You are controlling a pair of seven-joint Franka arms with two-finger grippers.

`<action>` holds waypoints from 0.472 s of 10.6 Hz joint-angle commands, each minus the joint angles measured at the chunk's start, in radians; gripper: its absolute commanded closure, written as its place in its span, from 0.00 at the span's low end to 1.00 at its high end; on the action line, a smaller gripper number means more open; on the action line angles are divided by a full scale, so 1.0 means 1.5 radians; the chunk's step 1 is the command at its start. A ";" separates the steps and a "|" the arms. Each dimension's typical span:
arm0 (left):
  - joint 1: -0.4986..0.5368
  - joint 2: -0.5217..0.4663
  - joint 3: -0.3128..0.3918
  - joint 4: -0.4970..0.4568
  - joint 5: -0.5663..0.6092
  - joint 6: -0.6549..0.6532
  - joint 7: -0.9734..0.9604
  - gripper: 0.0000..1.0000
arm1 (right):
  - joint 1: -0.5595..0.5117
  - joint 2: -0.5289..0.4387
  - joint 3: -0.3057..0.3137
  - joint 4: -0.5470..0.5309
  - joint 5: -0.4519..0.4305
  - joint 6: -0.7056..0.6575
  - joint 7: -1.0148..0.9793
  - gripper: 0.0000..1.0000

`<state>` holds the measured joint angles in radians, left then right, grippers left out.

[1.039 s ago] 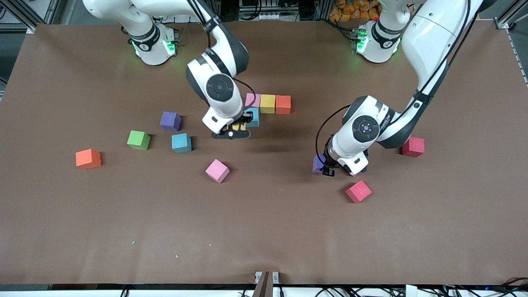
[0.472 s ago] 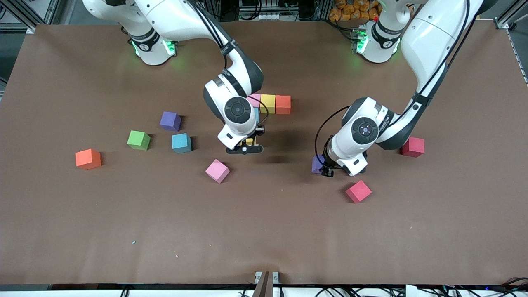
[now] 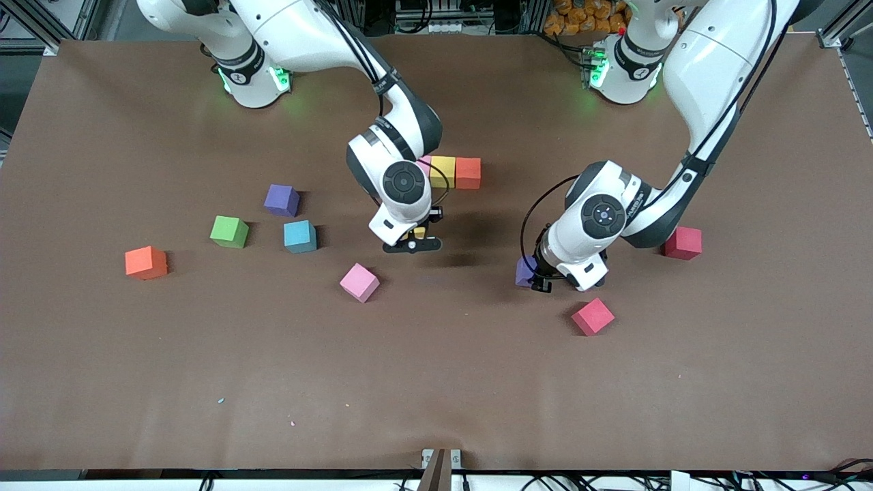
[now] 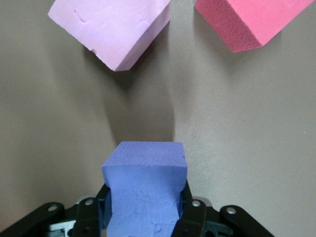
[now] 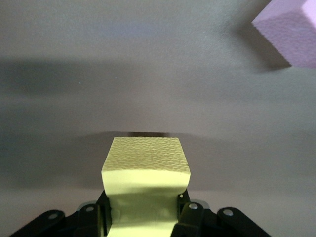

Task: Arrange 11 blocks into digit 3

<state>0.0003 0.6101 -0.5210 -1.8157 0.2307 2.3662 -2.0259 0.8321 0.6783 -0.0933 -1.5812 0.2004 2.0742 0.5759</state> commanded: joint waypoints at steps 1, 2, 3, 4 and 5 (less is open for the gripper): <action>0.002 0.006 -0.004 0.014 -0.015 -0.016 0.007 1.00 | 0.004 0.007 0.000 -0.005 0.010 0.011 0.001 1.00; 0.002 0.006 -0.004 0.015 -0.015 -0.016 0.007 1.00 | 0.008 0.007 0.000 -0.010 0.010 0.016 0.001 1.00; 0.002 0.006 -0.004 0.014 -0.015 -0.016 0.007 1.00 | 0.015 0.007 0.000 -0.018 0.010 0.018 0.001 1.00; 0.002 0.006 -0.004 0.015 -0.015 -0.016 0.008 1.00 | 0.018 0.006 0.000 -0.025 0.010 0.021 0.001 1.00; 0.002 0.007 -0.004 0.014 -0.015 -0.016 0.007 1.00 | 0.018 0.006 0.000 -0.027 0.010 0.021 0.002 1.00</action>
<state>0.0004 0.6108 -0.5210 -1.8145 0.2307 2.3656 -2.0259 0.8524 0.6927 -0.0922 -1.6024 0.2004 2.0910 0.5766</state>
